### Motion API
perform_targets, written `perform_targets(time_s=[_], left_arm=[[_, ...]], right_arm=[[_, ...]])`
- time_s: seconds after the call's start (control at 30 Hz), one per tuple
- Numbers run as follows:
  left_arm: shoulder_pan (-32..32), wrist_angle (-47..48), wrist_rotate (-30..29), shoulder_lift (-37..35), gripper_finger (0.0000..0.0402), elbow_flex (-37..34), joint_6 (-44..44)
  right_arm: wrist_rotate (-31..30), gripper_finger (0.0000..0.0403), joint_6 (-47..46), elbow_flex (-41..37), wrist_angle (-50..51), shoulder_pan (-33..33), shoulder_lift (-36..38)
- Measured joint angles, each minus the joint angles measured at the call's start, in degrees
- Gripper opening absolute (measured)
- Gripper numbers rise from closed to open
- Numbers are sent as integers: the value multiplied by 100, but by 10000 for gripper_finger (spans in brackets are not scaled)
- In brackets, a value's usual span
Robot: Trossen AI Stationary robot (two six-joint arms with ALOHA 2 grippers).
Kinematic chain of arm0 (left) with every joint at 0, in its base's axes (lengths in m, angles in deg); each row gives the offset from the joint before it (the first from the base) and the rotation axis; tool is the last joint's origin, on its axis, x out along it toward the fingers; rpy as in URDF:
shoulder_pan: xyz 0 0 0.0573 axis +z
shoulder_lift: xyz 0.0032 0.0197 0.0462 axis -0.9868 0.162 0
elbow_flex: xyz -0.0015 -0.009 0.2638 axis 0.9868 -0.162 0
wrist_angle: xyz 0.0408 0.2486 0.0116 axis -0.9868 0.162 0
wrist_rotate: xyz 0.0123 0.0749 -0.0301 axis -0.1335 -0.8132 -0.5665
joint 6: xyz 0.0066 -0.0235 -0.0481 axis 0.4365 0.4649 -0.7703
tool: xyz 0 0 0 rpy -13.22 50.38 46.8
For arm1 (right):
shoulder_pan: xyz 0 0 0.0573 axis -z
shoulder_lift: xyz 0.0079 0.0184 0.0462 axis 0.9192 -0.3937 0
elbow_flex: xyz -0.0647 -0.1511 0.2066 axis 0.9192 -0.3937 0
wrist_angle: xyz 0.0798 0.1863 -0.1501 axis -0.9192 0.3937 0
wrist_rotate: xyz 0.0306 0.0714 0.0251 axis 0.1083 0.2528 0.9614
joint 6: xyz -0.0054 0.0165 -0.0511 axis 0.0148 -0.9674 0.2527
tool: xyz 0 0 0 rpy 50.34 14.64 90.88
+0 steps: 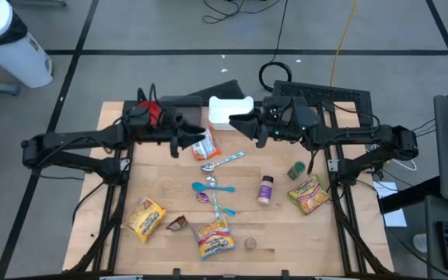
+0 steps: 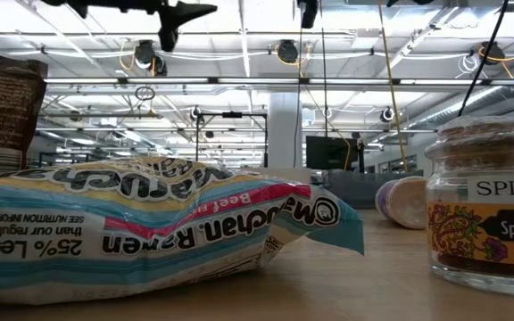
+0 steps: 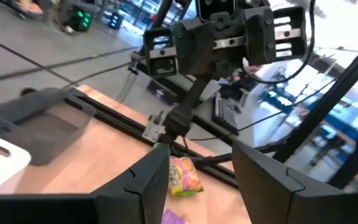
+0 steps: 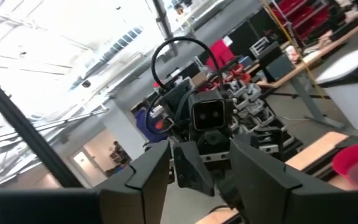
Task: Pick & Place Food Item
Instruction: Put the orange noodle pack into the left black bin
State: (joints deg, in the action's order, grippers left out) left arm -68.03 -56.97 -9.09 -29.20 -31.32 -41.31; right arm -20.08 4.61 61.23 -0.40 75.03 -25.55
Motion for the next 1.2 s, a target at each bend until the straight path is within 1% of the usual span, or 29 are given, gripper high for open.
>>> perform_targets(time_s=[0.13,0.23,0.37,0.43,0.57,0.73,0.83,0.97,1.03,1.1,1.2], left_arm=[[-473,371,-753,-266,184,0,331],[-762,600,-1082,-452,184,2,442],[-1105,1360,-1392,-691,184,4,458],[-1274,1972,-1626,-782,184,4,438],[-1545,2833,-1957,-814,184,4,265],[-1690,3386,-1947,-815,184,4,-45],[-1722,3736,-1747,-825,184,6,-274],[-1729,4959,-1577,-842,184,284,-397],[-1713,5800,-1478,-831,184,476,-271],[-1712,6456,-1280,-829,184,651,-181],[-1714,6992,-817,-833,184,817,-287]], right_arm=[[-27,177,90,0,60,-87,0],[-37,194,81,0,54,-112,0],[-15,222,-18,0,237,-128,0],[-16,235,-57,2,441,-158,0],[-13,249,4,2,604,-259,-85],[-17,249,-161,7,516,-341,-324],[2,245,-319,7,371,-375,-550],[25,243,-416,7,99,-424,-833],[225,244,-413,7,14,-422,-921],[592,244,-419,7,40,-404,-975],[1116,241,-524,7,31,-353,-1005]])
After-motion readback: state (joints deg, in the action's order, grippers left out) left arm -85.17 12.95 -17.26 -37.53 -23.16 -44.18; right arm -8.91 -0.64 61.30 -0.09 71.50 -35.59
